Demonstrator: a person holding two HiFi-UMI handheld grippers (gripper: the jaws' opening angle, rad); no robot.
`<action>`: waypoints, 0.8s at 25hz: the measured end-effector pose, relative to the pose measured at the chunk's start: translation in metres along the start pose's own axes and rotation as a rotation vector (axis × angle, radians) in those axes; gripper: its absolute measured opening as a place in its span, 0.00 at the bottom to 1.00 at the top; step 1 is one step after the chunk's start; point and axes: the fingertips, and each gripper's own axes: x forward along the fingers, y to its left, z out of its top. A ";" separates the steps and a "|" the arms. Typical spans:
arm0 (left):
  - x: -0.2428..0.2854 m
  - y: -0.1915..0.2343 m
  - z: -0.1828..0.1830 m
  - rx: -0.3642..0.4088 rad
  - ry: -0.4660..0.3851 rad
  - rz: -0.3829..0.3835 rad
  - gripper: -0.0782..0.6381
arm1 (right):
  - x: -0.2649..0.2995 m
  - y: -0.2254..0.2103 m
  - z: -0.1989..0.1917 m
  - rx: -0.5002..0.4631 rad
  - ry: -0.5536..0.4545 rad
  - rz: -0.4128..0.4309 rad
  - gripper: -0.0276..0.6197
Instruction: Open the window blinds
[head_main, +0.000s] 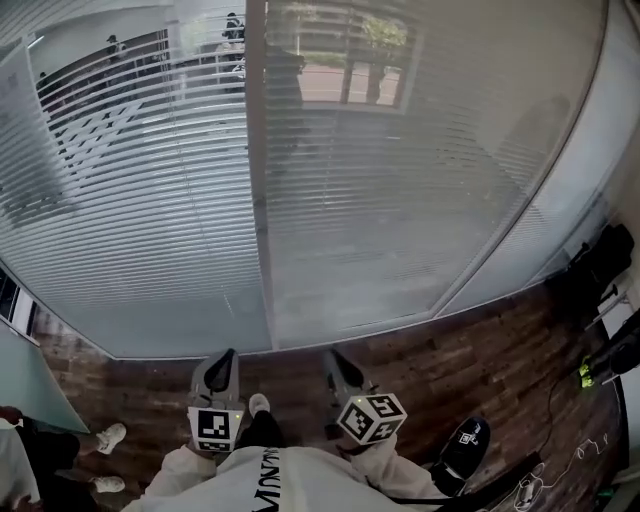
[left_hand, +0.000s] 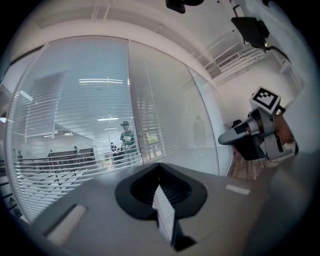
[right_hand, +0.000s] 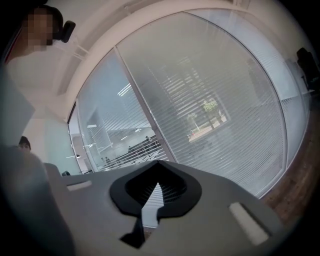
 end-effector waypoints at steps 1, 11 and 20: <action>-0.009 -0.004 0.000 -0.001 0.003 0.008 0.11 | -0.007 0.003 -0.003 -0.006 0.001 0.003 0.04; -0.096 -0.023 0.009 0.003 0.067 0.064 0.11 | -0.064 0.043 -0.019 -0.032 0.042 0.023 0.04; -0.114 0.007 0.027 -0.016 0.057 0.078 0.11 | -0.069 0.077 -0.005 -0.106 0.021 -0.007 0.04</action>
